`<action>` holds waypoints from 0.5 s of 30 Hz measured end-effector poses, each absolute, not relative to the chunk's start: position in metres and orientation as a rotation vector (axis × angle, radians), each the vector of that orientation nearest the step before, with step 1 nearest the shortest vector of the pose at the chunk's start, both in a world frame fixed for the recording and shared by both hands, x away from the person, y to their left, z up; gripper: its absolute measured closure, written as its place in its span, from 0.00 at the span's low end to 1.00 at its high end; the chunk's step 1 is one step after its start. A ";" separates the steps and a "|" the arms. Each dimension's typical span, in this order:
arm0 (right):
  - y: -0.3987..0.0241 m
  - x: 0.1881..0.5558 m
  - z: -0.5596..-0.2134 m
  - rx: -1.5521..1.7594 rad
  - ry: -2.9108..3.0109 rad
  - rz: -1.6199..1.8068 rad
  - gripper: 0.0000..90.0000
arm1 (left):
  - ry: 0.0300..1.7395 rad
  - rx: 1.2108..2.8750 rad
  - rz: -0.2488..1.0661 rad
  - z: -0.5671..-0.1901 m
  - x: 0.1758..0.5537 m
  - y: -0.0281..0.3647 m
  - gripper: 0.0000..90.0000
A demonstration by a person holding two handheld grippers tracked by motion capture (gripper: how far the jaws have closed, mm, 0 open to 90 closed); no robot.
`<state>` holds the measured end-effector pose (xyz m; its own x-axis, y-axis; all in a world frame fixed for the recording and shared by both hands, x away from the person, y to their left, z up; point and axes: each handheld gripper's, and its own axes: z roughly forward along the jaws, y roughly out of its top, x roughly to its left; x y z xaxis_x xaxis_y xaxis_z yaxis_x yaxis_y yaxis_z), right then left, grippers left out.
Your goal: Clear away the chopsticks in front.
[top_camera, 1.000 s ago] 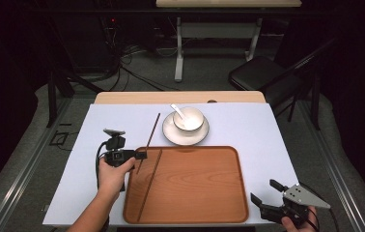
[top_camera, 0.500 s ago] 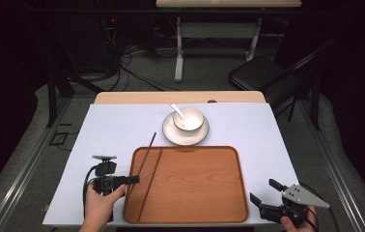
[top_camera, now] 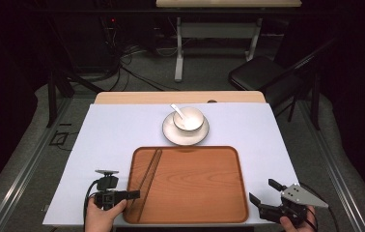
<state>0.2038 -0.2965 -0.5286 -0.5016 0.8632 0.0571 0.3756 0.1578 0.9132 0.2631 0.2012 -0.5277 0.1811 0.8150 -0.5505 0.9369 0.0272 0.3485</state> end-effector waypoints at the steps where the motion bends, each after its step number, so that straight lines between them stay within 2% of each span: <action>1: -0.296 0.204 -0.529 1.177 1.953 1.321 0.16 | 1.657 1.801 -0.236 -0.528 0.263 0.201 0.95; 15: -0.297 0.204 -0.529 1.175 1.953 1.320 0.16 | 1.695 1.812 -0.229 -0.535 0.268 0.202 0.94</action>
